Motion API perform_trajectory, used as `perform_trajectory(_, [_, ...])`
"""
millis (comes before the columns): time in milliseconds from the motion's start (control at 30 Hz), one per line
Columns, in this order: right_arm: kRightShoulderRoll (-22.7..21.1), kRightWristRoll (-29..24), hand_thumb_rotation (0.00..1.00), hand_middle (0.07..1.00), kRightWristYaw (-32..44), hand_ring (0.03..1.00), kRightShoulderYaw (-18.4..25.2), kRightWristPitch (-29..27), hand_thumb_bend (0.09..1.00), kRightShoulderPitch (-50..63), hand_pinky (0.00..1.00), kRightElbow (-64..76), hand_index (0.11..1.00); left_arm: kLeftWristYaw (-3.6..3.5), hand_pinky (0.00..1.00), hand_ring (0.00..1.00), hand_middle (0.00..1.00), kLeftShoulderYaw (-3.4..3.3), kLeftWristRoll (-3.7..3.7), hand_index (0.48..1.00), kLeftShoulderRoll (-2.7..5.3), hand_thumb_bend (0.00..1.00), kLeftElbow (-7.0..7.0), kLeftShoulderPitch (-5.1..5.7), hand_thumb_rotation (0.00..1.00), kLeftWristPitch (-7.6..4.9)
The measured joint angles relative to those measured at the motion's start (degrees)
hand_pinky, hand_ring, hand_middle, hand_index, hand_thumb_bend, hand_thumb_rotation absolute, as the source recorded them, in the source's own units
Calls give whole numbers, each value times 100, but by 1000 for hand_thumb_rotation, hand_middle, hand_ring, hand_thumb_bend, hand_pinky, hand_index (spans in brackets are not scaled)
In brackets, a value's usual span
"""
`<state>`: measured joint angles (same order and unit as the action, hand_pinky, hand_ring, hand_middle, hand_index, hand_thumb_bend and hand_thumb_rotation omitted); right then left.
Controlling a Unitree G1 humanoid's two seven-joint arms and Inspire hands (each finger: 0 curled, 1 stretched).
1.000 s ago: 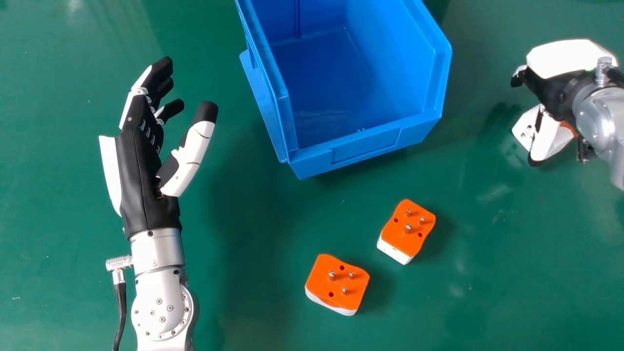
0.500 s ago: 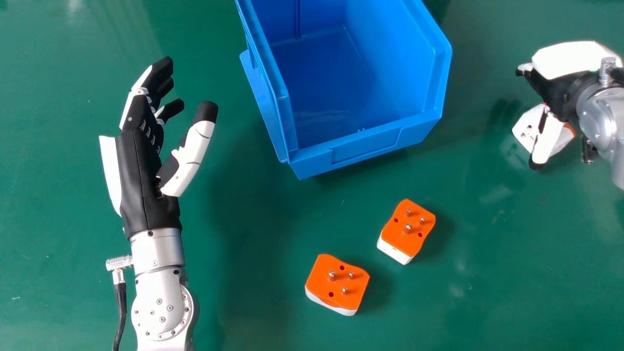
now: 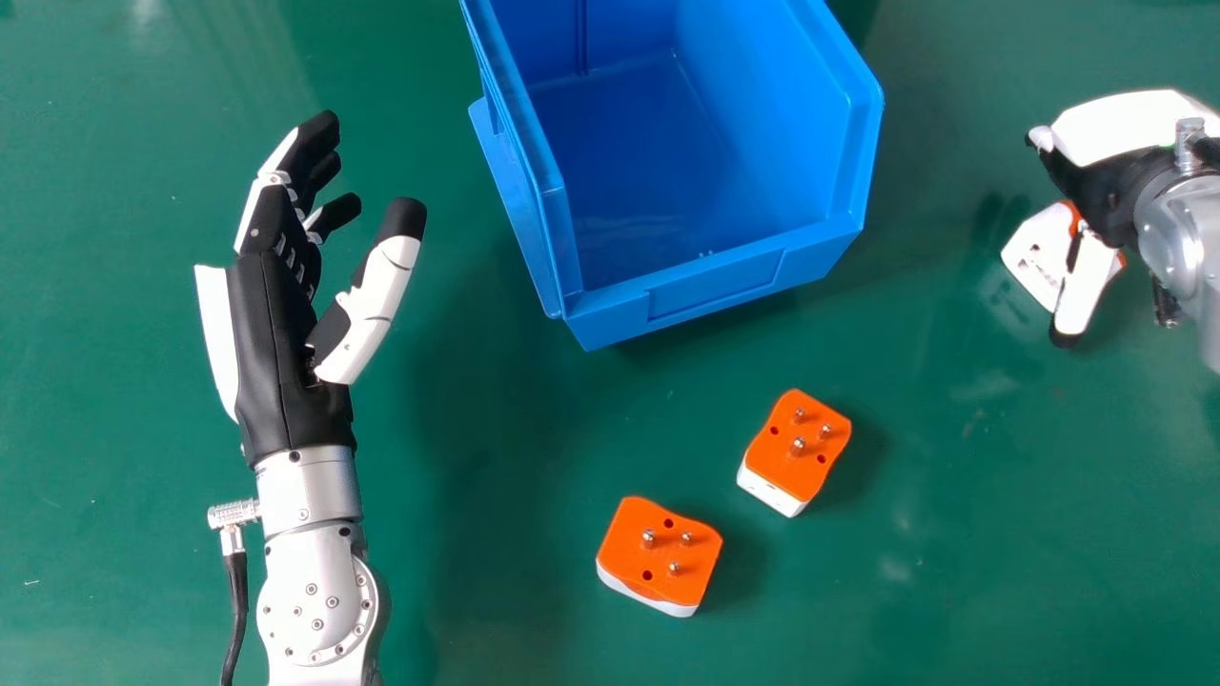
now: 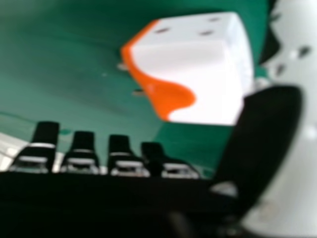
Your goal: Pick all objects and put in blue box
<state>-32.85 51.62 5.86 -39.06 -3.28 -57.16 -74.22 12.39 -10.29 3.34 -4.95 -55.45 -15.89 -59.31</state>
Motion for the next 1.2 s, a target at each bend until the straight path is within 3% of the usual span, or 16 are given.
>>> perform_trajectory(300, [-66,11,152,992,-96,989,-11,-146,941,27,851,7,992,0,785,862,859,39,8,796,-1,723,1,0,485,2])
perform_trajectory(733, [-61,17,129,982,-269,953,-33,-186,920,53,764,6,977,-4,787,864,861,39,5,797,-4,718,2,0,482,2])
perform_trajectory(933, [-54,1,106,924,-311,870,-27,-393,902,61,677,4,931,-19,787,864,861,36,-12,797,-5,717,2,-1,482,2])
perform_trajectory(1033, [-53,-11,68,823,-306,741,0,-440,866,61,571,0,874,-40,787,864,862,34,-20,796,-5,717,1,-2,477,2])
perform_trajectory(1133, [-46,-2,68,823,-348,741,-2,-478,866,66,571,-6,874,-60,787,864,862,32,-20,796,-7,717,-1,-2,477,2])
perform_trajectory(1167, [-40,11,54,780,-415,685,-11,-469,798,74,526,-8,845,-64,787,865,862,31,-21,796,-7,718,-1,-2,477,2])
perform_trajectory(1200, [-30,32,54,780,-529,685,-31,-442,798,85,526,-8,845,-69,787,865,862,26,-23,796,-7,718,-1,-2,477,2])
